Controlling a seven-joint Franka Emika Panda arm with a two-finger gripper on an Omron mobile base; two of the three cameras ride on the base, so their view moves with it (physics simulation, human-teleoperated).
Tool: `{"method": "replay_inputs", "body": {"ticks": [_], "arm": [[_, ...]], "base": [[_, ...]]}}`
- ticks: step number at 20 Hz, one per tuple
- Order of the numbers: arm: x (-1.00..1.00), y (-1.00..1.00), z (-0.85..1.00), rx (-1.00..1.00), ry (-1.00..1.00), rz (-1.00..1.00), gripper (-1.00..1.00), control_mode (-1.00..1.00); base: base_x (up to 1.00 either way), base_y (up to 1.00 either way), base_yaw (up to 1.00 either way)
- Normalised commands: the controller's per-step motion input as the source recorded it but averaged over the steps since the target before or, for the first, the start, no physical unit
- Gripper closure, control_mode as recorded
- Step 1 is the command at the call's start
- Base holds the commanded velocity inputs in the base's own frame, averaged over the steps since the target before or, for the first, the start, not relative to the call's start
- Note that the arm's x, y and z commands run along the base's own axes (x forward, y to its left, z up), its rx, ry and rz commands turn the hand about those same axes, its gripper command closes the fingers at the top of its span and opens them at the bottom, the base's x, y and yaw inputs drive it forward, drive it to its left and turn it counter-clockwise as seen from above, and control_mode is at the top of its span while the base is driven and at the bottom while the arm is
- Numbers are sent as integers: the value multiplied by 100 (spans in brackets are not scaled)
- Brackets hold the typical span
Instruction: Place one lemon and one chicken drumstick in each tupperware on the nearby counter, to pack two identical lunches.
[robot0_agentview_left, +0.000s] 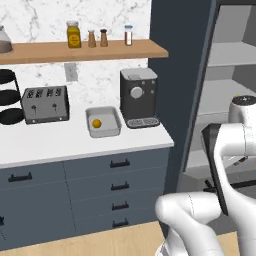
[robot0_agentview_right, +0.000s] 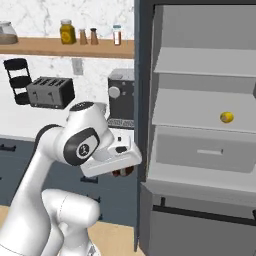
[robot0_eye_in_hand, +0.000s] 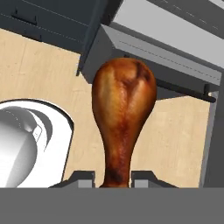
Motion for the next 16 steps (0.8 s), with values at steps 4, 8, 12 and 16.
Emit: {"method": "replay_inputs", "body": {"ticks": [4, 8, 12, 16], "arm": [[0, 0, 0, 0, 0, 0, 100, 100], [0, 0, 0, 0, 0, 0, 100, 100], [0, 0, 0, 0, 0, 0, 100, 100], [0, 0, 0, 0, 0, 0, 100, 100]], "base": [[25, 100, 0], [62, 87, 0], [92, 35, -1], [72, 23, -5]]}}
